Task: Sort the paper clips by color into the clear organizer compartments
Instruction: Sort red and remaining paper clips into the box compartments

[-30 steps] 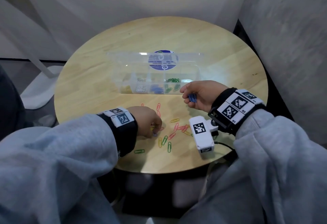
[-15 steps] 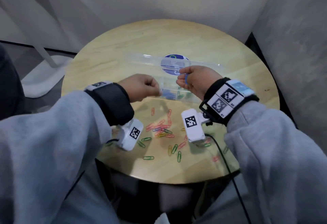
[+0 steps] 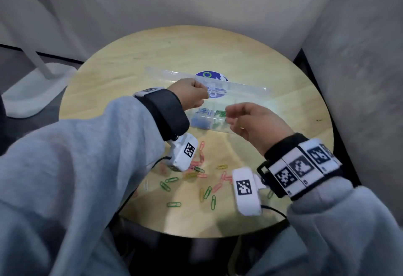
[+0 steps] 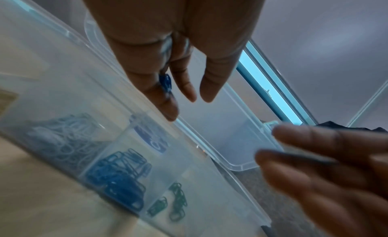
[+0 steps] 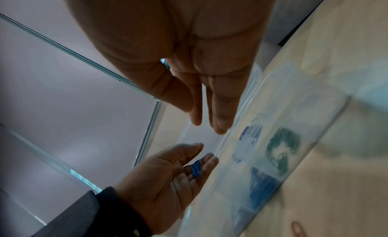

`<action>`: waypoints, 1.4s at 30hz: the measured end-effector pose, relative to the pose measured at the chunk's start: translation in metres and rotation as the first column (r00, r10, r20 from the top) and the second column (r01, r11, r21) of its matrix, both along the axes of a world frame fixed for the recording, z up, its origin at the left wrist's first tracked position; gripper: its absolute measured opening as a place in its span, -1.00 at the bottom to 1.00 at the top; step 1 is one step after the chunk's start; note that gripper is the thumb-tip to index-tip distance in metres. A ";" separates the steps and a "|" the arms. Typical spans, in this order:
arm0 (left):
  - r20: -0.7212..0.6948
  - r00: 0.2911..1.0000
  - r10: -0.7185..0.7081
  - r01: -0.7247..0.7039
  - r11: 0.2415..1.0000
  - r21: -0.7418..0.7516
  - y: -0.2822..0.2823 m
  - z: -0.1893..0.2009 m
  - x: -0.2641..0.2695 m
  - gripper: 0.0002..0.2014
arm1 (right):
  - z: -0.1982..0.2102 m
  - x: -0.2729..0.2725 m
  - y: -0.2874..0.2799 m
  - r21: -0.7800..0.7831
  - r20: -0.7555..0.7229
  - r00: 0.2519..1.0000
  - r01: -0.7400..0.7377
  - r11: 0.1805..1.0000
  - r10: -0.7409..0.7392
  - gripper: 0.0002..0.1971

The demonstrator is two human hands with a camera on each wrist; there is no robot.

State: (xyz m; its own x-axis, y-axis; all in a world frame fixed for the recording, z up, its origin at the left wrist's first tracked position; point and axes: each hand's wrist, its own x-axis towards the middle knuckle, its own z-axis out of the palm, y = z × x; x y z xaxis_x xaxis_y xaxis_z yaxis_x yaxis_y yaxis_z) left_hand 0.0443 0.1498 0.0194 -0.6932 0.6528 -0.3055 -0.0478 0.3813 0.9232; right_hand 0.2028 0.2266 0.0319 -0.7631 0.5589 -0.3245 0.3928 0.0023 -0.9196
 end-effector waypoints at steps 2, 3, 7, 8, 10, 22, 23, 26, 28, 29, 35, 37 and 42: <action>-0.003 1.000 -0.019 0.019 1.000 0.014 0.003 -0.001 0.003 -0.80 | -0.003 0.020 0.005 -0.032 0.038 0.998 -0.045 0.998 0.046 -0.66; -0.025 0.999 -0.026 0.026 1.000 -0.002 0.004 -0.002 0.004 -0.83 | -0.006 0.026 0.007 -0.035 0.064 0.996 -0.055 0.998 0.057 -0.69; -0.148 0.987 -0.067 0.060 0.997 -0.053 -0.004 0.000 0.007 -0.85 | -0.018 0.036 0.013 0.005 0.196 0.973 -0.125 0.992 0.122 -0.76; -0.175 0.982 -0.073 0.066 0.997 -0.046 -0.009 0.002 0.008 -0.85 | -0.021 0.034 0.012 0.030 0.247 0.955 -0.176 0.984 0.163 -0.79; -0.200 0.978 -0.058 0.054 0.998 -0.026 -0.024 0.005 0.009 -0.86 | -0.026 0.027 0.008 0.112 0.371 0.898 -0.297 0.948 0.237 -0.84; -0.319 0.663 -0.677 0.239 0.596 -0.766 -0.077 -0.030 0.053 -0.66 | -0.037 -0.024 -0.038 0.440 0.735 0.567 -0.816 0.376 0.371 -0.33; -0.328 0.649 -0.687 0.246 0.597 -0.763 -0.076 -0.033 0.056 -0.67 | -0.040 -0.025 -0.040 0.434 0.745 0.552 -0.828 0.356 0.374 -0.42; -0.328 0.636 -0.698 0.232 0.578 -0.782 -0.077 -0.039 0.056 -0.63 | -0.045 -0.026 -0.044 0.425 0.776 0.514 -0.854 0.299 0.365 -0.55; -0.324 0.642 -0.694 0.209 0.566 -0.798 -0.080 -0.041 0.052 -0.63 | -0.048 -0.025 -0.044 0.440 0.774 0.526 -0.847 0.298 0.353 -0.54; -0.327 0.647 -0.689 0.197 0.565 -0.802 -0.081 -0.040 0.050 -0.66 | -0.049 -0.025 -0.045 0.444 0.771 0.532 -0.843 0.303 0.351 -0.52; -0.294 0.678 -0.674 0.180 0.539 -0.823 -0.087 -0.036 0.045 -0.78 | -0.045 -0.021 -0.041 0.391 0.779 0.488 -0.869 0.303 0.393 -0.52; -0.279 0.680 -0.678 0.187 0.528 -0.828 -0.086 -0.036 0.046 -0.81 | -0.044 -0.016 -0.039 0.375 0.789 0.473 -0.876 0.302 0.393 -0.52; -0.293 0.675 -0.677 0.159 0.521 -0.838 -0.082 -0.037 0.046 -0.81 | -0.044 -0.008 -0.044 0.348 0.795 0.453 -0.886 0.308 0.403 -0.45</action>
State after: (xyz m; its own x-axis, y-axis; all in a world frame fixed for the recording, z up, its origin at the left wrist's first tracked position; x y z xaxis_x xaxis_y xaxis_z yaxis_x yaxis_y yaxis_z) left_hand 0.0908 0.0682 -0.0174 -0.5844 0.6510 -0.4844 0.6935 0.7107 0.1186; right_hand 0.1948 0.1826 -0.0126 -0.8065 0.1438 -0.5734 0.2716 0.9517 -0.1434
